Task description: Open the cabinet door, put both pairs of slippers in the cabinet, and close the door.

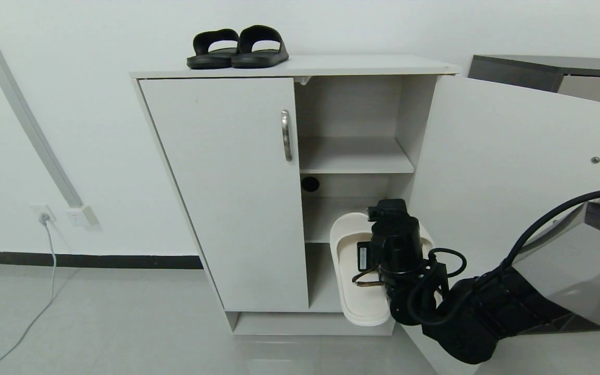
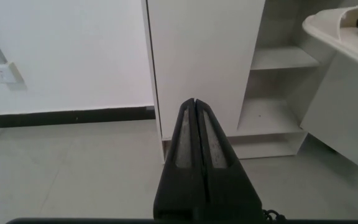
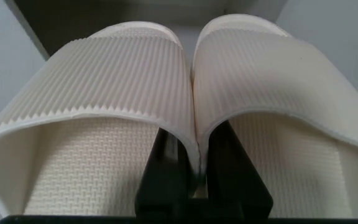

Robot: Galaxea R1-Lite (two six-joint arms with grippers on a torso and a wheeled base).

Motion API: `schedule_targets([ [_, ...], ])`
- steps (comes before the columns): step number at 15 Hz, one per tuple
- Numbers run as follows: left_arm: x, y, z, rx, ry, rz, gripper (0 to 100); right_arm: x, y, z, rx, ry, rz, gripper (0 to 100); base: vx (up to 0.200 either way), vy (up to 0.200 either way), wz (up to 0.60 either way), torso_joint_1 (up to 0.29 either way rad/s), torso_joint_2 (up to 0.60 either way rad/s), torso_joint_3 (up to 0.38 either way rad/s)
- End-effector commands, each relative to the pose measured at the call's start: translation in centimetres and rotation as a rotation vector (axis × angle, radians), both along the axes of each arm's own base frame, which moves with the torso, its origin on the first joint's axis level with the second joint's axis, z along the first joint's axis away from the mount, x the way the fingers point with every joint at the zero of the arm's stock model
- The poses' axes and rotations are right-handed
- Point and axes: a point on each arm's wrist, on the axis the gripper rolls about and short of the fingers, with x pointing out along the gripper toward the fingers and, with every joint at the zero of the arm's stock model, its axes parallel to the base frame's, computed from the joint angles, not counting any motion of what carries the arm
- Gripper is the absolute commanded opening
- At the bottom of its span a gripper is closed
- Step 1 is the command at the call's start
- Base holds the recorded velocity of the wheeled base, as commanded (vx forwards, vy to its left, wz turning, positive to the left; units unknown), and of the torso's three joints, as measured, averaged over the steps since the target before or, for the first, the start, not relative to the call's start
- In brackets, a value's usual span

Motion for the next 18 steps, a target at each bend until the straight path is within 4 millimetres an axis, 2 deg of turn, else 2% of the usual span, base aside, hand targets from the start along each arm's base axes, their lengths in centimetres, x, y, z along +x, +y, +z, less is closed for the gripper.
schedule_targets([
  [1,0.02,0.00,0.00,0.000,0.002,0.001,0,-0.13,0.52,-1.09,-0.012,0.012,0.012,0,0.000,0.000,0.00,0.000,0.00,0.000],
  [4,0.02,0.00,0.00,0.000,0.002,0.001,0,0.09,0.75,-1.89,-0.015,0.013,0.012,0,0.000,0.000,0.00,0.000,0.00,0.000],
  [9,0.02,0.00,-0.01,-0.001,0.004,0.001,0,0.08,0.76,-1.99,-0.015,0.018,0.024,0,0.000,0.000,0.00,0.000,0.00,-0.021],
  [18,0.02,0.00,-0.01,0.000,0.003,0.001,0,-0.41,1.22,-2.02,-0.016,0.019,0.041,0,0.000,0.000,0.00,0.003,0.00,-0.188],
])
